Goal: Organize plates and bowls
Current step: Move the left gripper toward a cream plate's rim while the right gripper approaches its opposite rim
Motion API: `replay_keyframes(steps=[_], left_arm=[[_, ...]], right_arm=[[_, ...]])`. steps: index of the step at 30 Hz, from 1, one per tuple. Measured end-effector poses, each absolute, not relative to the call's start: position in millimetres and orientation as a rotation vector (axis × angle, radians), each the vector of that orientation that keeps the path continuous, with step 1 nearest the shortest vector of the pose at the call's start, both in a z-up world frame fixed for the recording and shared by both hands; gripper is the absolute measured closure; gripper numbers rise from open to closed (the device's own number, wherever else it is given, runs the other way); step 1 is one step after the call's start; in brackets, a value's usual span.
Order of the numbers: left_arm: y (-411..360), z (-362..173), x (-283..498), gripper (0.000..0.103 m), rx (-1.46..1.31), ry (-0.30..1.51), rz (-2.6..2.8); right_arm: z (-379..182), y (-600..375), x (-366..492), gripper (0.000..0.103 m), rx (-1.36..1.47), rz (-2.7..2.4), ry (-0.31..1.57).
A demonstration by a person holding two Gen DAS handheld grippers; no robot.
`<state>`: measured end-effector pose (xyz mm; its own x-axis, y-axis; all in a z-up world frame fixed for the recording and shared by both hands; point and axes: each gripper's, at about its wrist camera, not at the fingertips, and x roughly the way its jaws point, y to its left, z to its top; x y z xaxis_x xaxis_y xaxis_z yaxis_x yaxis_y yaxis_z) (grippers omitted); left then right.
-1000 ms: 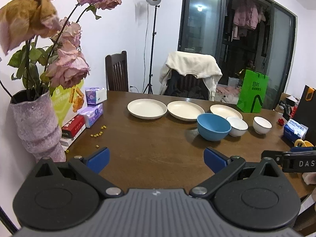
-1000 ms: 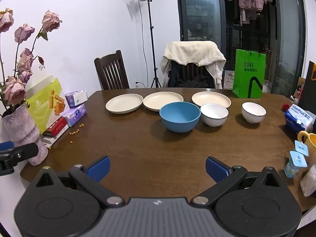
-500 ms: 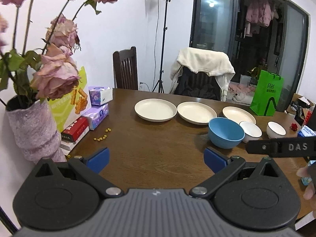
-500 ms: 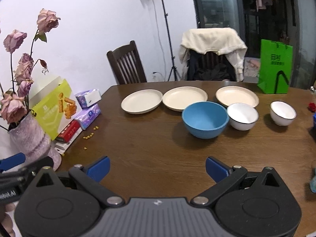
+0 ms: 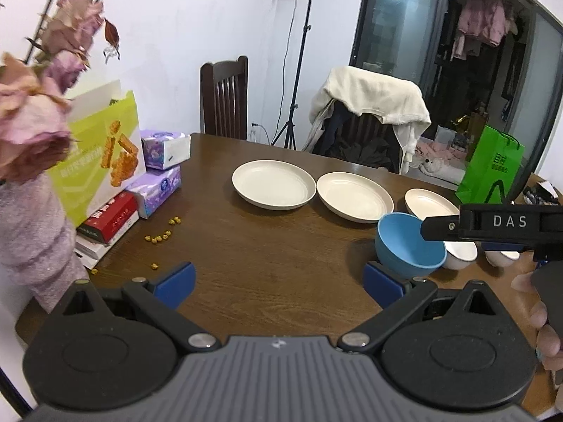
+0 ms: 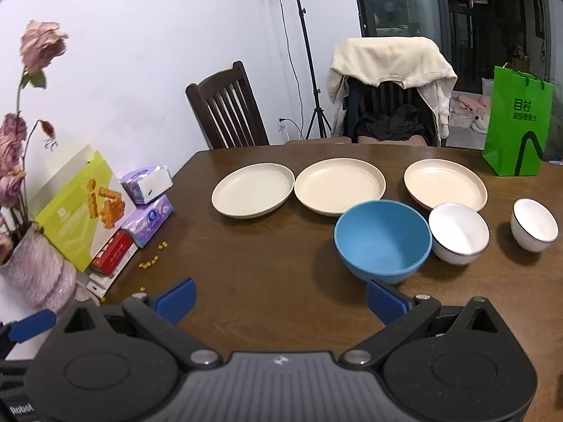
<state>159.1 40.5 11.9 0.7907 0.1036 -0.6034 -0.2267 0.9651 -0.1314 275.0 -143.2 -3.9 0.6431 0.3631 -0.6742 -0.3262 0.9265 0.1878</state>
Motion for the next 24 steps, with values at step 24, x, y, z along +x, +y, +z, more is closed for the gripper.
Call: replay_keyframes(steps=[24], left_arm=[[56.6, -32.0, 285.5, 0.000, -0.205, 0.775, 0.308]], right_arm=[[-44.6, -124.4, 447.5, 0.000, 0.034, 0.440, 0.877]])
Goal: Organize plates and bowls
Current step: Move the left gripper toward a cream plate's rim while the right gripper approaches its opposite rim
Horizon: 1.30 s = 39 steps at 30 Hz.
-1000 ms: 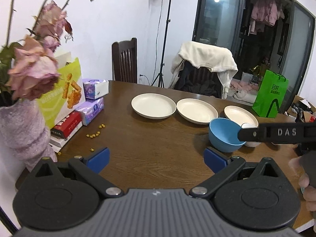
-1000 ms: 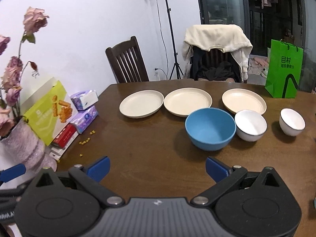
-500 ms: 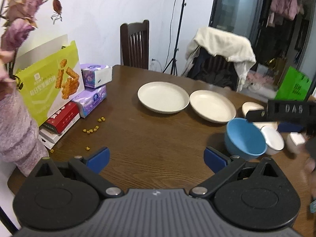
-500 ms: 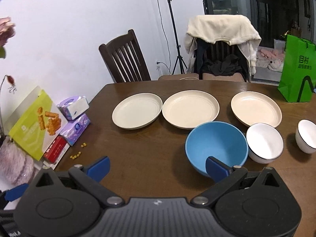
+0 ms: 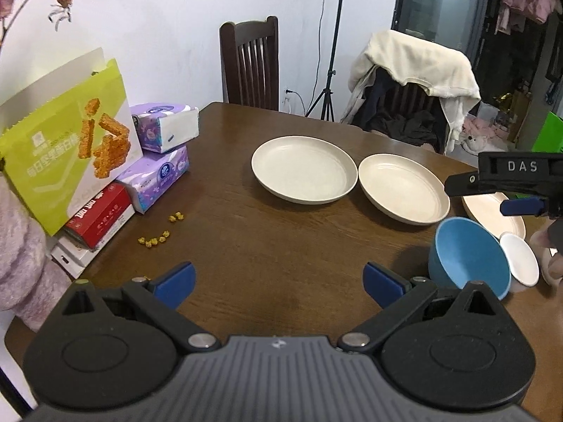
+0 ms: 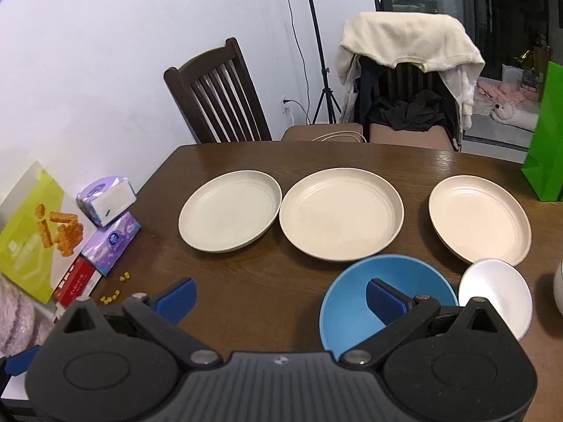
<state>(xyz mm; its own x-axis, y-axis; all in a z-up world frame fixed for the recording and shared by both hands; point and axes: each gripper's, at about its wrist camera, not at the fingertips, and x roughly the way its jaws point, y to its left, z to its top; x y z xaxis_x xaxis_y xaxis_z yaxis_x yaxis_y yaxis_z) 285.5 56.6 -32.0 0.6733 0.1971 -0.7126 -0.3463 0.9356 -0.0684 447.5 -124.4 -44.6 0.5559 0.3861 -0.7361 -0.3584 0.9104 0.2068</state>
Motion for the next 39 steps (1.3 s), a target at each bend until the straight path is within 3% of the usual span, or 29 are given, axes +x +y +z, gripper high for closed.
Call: replay_keyframes(steps=[24, 39], left_arm=[[106.4, -65.3, 421.1, 0.000, -0.318, 0.835, 0.482], [153.5, -91.6, 490.9, 0.000, -0.374, 0.889, 0.581]], right_arm=[[-83.1, -66.1, 606.0, 0.002, -0.052, 0.548, 0.935], [-111.7, -17.6, 662.3, 0.002, -0.146, 0.599, 0.957]])
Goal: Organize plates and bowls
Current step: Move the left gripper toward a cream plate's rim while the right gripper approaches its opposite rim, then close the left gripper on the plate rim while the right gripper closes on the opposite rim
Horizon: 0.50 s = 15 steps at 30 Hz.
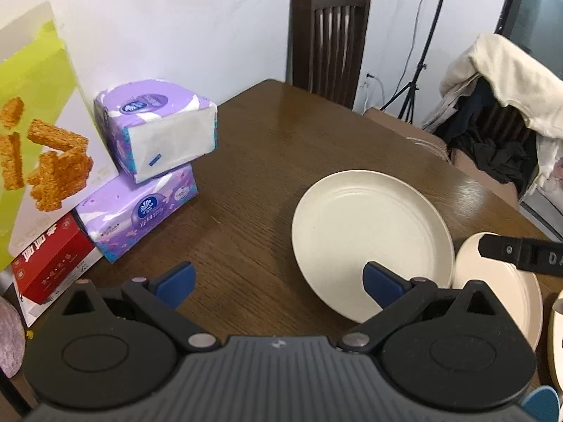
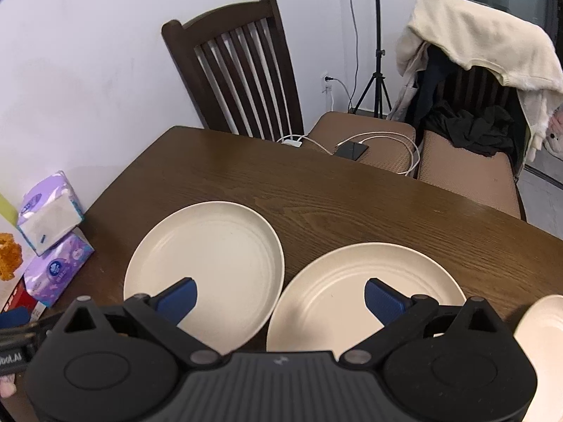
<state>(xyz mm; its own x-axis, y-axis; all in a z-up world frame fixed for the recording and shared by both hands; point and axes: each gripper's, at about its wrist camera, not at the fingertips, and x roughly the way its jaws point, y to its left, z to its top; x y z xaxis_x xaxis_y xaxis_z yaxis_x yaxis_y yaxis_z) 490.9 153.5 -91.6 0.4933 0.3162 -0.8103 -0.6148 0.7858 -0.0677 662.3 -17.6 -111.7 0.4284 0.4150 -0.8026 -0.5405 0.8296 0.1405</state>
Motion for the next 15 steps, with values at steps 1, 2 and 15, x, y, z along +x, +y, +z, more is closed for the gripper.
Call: replay_keyframes(steps=[1, 2, 15], left_arm=[[156.3, -94.2, 493.3, 0.000, -0.379, 0.892, 0.589], [159.4, -96.7, 496.1, 0.000, -0.385, 0.897, 0.599], [191.8, -129.2, 524.7, 0.000, -0.436, 0.949, 0.646]], right_arm=[[-113.8, -14.7, 664.2, 0.002, -0.152, 0.607, 0.960], [-115.9, -11.8, 666.4, 0.002, -0.154, 0.619, 0.963], [-138.2, 9.8, 694.3, 0.024, -0.116, 0.686, 0.994]])
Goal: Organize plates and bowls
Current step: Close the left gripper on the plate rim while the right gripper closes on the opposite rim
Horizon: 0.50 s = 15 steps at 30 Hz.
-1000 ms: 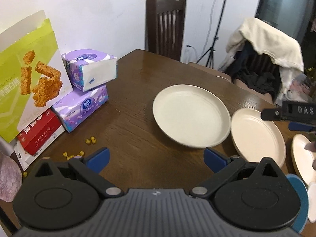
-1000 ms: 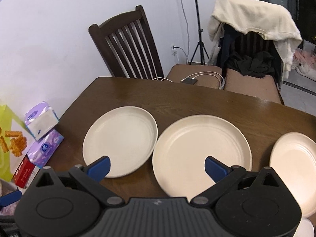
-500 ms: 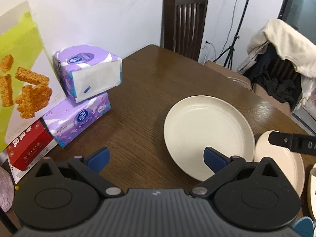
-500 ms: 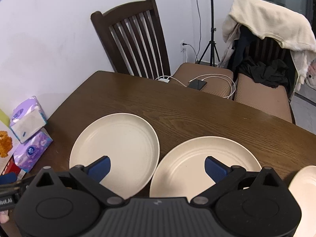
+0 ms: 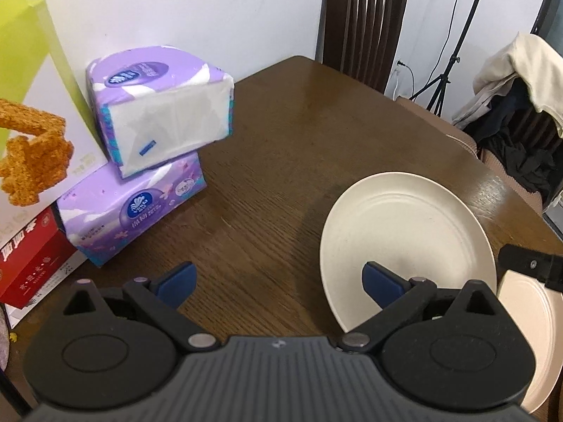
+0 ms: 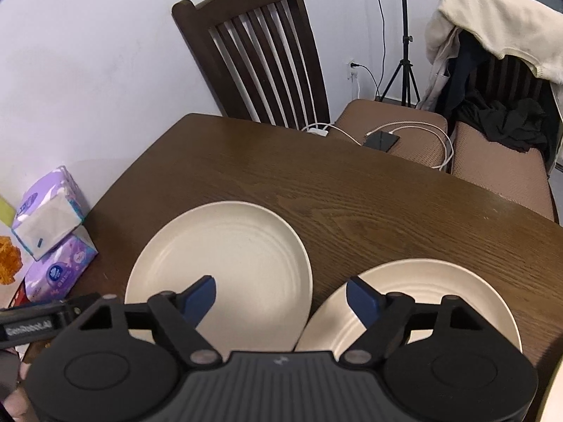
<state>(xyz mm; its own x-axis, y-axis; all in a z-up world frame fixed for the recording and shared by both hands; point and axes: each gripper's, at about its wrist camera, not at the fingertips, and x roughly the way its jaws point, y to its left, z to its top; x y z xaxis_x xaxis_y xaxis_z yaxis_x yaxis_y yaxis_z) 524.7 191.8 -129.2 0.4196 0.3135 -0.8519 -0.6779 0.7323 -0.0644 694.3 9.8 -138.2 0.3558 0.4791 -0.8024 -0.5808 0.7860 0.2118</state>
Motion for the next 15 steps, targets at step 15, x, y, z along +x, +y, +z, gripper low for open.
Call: replay_keyframes(steps=[15], left_arm=[[201.9, -163.0, 558.6, 0.030, -0.507, 1.030, 0.597]], right_arm=[[-166.6, 24.5, 740.5, 0.063, -0.123, 0.690, 1.094]])
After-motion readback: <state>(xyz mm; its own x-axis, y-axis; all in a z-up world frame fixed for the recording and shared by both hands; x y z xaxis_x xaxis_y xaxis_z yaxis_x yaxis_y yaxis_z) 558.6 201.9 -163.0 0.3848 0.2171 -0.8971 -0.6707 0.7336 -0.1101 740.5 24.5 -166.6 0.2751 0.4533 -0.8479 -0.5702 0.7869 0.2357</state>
